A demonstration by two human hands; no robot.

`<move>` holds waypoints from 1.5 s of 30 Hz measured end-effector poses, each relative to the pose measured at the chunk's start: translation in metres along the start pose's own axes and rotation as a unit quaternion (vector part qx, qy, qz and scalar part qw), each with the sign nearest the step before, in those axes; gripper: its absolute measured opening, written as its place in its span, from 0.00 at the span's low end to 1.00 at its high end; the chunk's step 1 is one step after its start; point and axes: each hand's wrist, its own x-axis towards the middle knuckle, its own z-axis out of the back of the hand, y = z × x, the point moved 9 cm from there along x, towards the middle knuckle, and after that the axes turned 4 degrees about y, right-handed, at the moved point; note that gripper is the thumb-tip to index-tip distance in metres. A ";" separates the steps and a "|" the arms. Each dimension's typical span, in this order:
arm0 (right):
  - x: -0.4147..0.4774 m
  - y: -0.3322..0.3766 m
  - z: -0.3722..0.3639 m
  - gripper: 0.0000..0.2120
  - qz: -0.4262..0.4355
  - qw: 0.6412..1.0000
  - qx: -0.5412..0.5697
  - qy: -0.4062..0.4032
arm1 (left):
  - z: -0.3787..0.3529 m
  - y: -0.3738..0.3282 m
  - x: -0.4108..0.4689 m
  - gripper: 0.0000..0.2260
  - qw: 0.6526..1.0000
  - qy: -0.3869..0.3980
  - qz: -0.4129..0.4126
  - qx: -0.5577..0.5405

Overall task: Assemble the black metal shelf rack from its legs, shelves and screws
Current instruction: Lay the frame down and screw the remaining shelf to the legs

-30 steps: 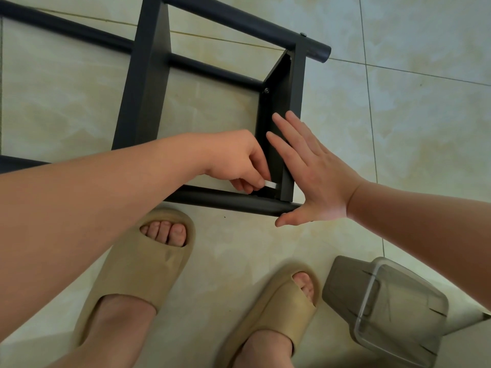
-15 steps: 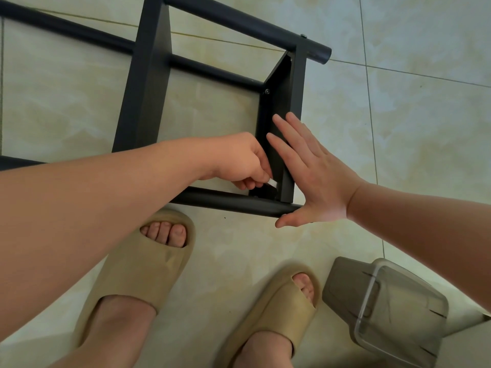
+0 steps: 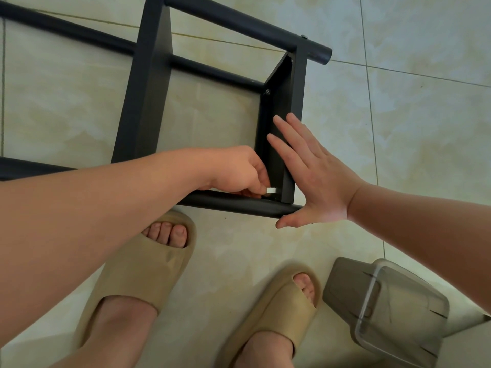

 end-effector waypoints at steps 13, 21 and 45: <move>0.000 0.001 0.002 0.63 0.004 1.000 0.006 -0.004 | 0.008 -0.001 0.000 0.04 0.999 0.019 -0.013 0.028; 0.000 0.000 0.001 0.63 0.004 1.000 0.010 -0.005 | 0.018 -0.008 0.006 0.04 0.998 -0.018 -0.030 0.049; 0.000 0.000 0.002 0.63 0.004 1.000 0.002 -0.010 | 0.008 0.011 0.016 0.02 0.952 -0.024 -0.019 -0.303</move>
